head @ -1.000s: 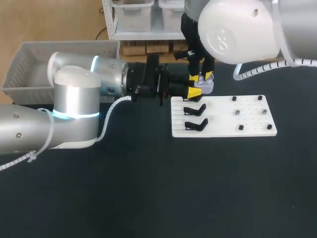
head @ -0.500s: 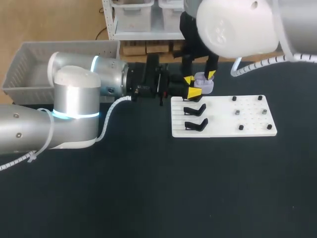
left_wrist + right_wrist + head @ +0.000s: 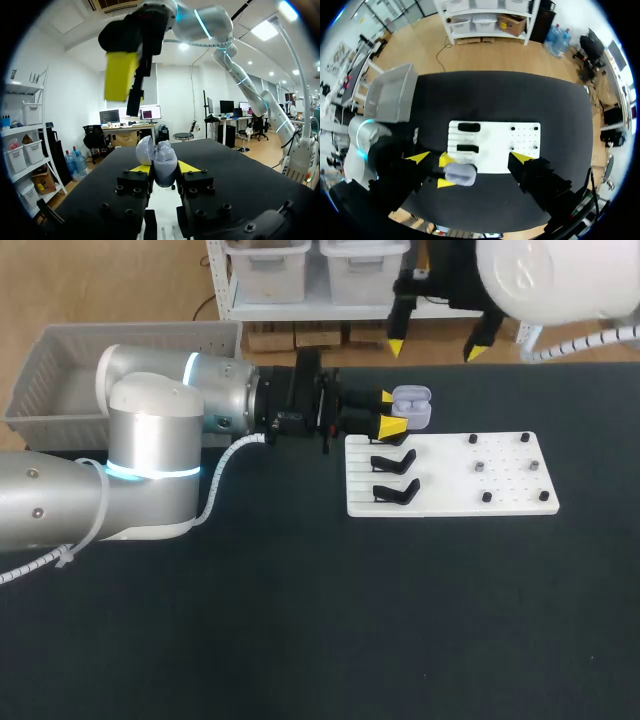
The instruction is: Pick up each earbud case from the left stands, insert the matching earbuds, close the lid, and place the case in the box.
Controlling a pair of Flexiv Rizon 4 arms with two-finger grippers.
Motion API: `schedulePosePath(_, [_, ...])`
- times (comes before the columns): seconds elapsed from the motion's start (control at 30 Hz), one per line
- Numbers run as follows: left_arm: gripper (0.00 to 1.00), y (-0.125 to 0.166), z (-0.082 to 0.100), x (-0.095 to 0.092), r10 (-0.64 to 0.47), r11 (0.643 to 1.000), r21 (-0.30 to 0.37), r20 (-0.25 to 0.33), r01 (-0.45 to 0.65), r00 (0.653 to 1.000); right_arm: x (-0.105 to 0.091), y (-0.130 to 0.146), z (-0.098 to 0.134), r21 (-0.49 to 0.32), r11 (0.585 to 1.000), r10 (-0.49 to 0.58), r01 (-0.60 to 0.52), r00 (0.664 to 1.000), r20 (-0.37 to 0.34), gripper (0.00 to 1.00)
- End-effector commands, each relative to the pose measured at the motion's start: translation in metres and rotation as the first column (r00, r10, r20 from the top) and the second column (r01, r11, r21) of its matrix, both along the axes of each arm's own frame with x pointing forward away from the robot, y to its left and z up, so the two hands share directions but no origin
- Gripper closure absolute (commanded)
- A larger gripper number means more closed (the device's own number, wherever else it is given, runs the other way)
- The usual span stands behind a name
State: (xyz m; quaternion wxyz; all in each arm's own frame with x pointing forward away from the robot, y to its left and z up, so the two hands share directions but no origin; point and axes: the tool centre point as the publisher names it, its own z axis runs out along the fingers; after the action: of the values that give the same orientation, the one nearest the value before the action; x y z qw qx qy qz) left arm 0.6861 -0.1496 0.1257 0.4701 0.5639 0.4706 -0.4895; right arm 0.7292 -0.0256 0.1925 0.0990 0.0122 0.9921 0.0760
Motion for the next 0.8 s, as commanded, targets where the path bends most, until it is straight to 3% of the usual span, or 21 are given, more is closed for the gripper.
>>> schedulePosePath(0.03, [1.00,0.000,0.000,-0.001,0.005,1.000,-0.001,0.002,-0.005,1.000,0.006,-0.009,-0.017,0.012,0.979,-0.203,0.203,0.972,0.117,0.00])
schedulePosePath(0.37, [1.00,0.000,0.000,-0.001,0.005,1.000,-0.001,0.002,-0.005,1.000,0.014,-0.023,-0.052,-0.029,0.969,-0.245,0.246,0.968,0.050,0.00])
schedulePosePath(0.8, [1.00,0.000,0.000,-0.001,0.005,1.000,-0.001,0.002,-0.005,1.000,-0.022,-0.021,-0.054,-0.075,0.979,-0.196,0.192,0.979,-0.051,0.00])
